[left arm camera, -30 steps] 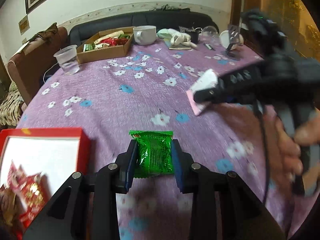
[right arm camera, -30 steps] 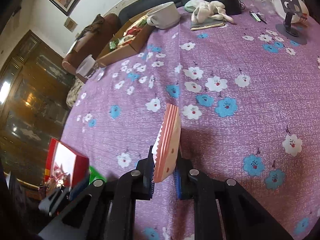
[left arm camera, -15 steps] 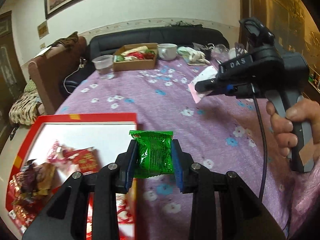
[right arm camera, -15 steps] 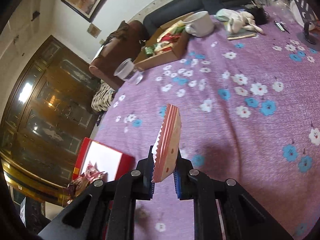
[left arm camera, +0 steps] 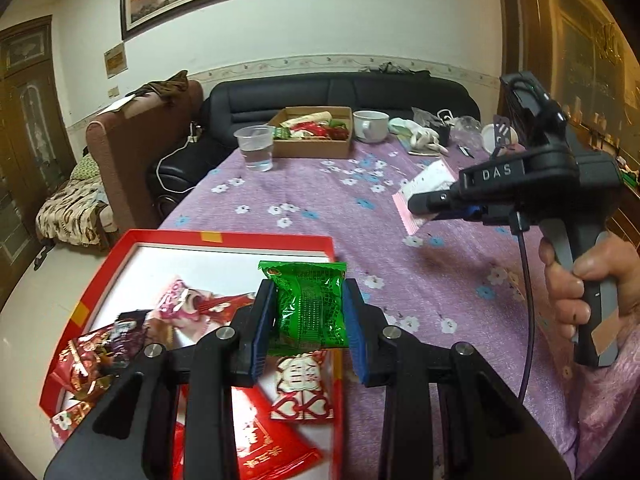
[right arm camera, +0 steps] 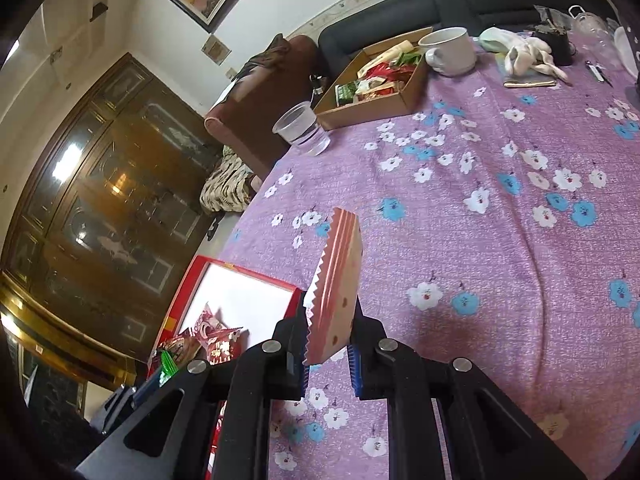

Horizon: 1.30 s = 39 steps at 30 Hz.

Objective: Organize snacks
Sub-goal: 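Carry the green and pink-white packs over the white tray with both tools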

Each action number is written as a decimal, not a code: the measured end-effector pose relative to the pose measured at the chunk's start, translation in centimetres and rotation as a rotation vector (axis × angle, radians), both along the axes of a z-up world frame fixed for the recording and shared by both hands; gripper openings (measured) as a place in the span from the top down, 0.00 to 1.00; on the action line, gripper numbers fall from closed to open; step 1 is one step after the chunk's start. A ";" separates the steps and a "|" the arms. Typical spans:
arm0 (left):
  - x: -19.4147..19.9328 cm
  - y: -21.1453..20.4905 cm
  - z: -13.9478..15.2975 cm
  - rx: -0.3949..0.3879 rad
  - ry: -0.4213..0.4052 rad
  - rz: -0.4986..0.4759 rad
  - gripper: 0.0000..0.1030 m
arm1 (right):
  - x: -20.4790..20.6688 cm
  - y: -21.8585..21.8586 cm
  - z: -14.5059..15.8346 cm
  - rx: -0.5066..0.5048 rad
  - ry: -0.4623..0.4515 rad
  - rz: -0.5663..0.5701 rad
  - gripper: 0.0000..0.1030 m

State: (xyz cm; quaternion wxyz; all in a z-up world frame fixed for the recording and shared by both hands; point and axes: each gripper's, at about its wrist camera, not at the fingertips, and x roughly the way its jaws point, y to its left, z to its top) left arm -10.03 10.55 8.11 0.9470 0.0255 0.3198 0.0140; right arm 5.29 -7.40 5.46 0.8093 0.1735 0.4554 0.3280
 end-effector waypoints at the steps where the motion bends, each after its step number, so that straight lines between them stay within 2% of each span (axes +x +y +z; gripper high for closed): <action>1: -0.1 0.2 0.0 0.001 -0.003 0.006 0.70 | -0.1 0.2 0.0 -0.001 -0.001 0.005 0.86; 15: -1.1 2.7 -0.7 0.003 0.003 0.070 0.70 | -1.6 2.9 0.3 0.021 -0.042 0.089 0.86; 25: -1.5 3.3 -0.8 0.003 0.006 0.080 0.70 | -3.2 5.5 0.2 0.006 -0.061 0.152 0.86; 39: -2.1 3.7 -0.6 0.006 -0.003 0.088 0.70 | -3.4 5.7 0.2 0.000 -0.069 0.151 0.86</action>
